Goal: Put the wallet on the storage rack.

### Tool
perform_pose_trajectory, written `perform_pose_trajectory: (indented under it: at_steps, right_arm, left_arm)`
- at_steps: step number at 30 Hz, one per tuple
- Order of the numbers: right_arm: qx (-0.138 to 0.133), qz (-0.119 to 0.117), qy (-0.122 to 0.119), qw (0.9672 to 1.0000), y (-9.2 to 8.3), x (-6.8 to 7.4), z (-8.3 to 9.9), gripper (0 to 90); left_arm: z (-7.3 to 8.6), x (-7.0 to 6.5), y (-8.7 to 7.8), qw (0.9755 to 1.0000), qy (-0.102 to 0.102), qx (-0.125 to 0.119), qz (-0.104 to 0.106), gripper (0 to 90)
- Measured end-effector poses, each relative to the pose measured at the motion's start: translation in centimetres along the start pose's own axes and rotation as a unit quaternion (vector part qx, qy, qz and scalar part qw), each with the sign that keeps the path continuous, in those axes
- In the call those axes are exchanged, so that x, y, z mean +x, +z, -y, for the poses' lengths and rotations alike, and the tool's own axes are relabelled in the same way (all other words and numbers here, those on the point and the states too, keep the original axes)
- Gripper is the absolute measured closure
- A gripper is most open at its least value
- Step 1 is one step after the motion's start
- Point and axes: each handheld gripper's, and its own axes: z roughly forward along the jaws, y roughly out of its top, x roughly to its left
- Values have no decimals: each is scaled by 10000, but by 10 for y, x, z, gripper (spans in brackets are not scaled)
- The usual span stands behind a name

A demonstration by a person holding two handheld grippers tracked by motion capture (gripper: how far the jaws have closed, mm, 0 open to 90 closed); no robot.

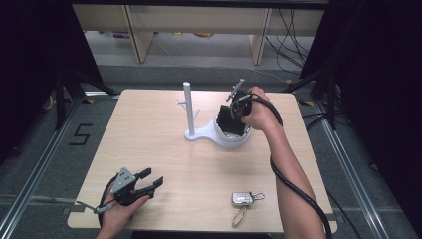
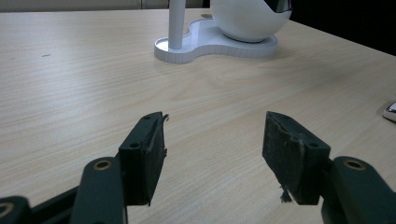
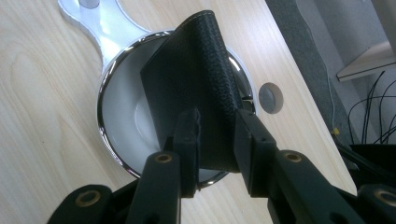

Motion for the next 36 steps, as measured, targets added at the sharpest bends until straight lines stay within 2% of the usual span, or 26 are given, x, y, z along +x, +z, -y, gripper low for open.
perform_pose_trajectory:
  at_steps: [2, 3, 4, 6, 10, 12, 13, 17, 20, 24, 25, 27, 29, 32, 35, 36]
  right_arm:
    - [-30, 62, 55, 10000, 0, -1, 0, 725]
    - [-27, 63, 156, 9999, 0, -1, 1, 722]
    - [-46, 39, 143, 9999, -1, -2, 1, 718]
    - [-134, -59, 272, 9995, -4, 0, 1, 710]
    - [-90, -125, 457, 9988, -9, 6, 3, 613]
    - [-60, -155, 434, 9989, -13, 10, 6, 560]
    - [-118, -172, 641, 9977, -17, 15, 10, 532]
    - [-162, -179, 821, 9963, -23, 21, 19, 520]
    - [-128, -205, 1047, 9942, -30, 25, 32, 523]
    - [-41, -344, 1685, 9851, -37, 34, 51, 579]
    - [40, -378, 1748, 9839, -38, 37, 56, 584]
    - [139, -508, 1802, 9822, -40, 42, 66, 611]
    - [259, -705, 1521, 9855, -42, 48, 77, 637]
    - [350, -803, 1390, 9864, -44, 54, 92, 665]
    - [403, -890, 1376, 9857, -45, 59, 107, 751]
    - [487, -951, 1383, 9846, -45, 63, 116, 831]
  left_arm:
    - [0, 0, 0, 10000, 5, 8, -10, 385]
    - [0, 0, 0, 10000, -6, 0, -10, 385]
    - [0, 0, 0, 10000, -15, -9, -7, 385]
    - [0, 0, 0, 10000, -10, 1, -13, 385]
    - [0, 0, 0, 10000, -18, 4, -15, 385]
    - [0, 0, 0, 10000, -7, 3, -14, 385]
    - [0, 0, 0, 10000, -8, -1, -7, 385]
    - [0, 0, 0, 10000, 17, 12, -13, 385]
    - [0, 0, 0, 10000, 8, 0, -3, 386]
    - [0, 0, 1, 10000, 1, 19, -4, 386]
    - [0, -1, 1, 10000, 0, 14, -3, 386]
    - [0, -1, 1, 10000, 3, 20, -17, 386]
    - [0, -1, 1, 10000, 0, 18, -19, 386]
    - [0, 0, 2, 10000, 5, 19, 3, 387]
    - [0, -1, 1, 10000, 15, 62, -39, 388]
    - [0, 0, 2, 10000, 2, 20, -3, 389]
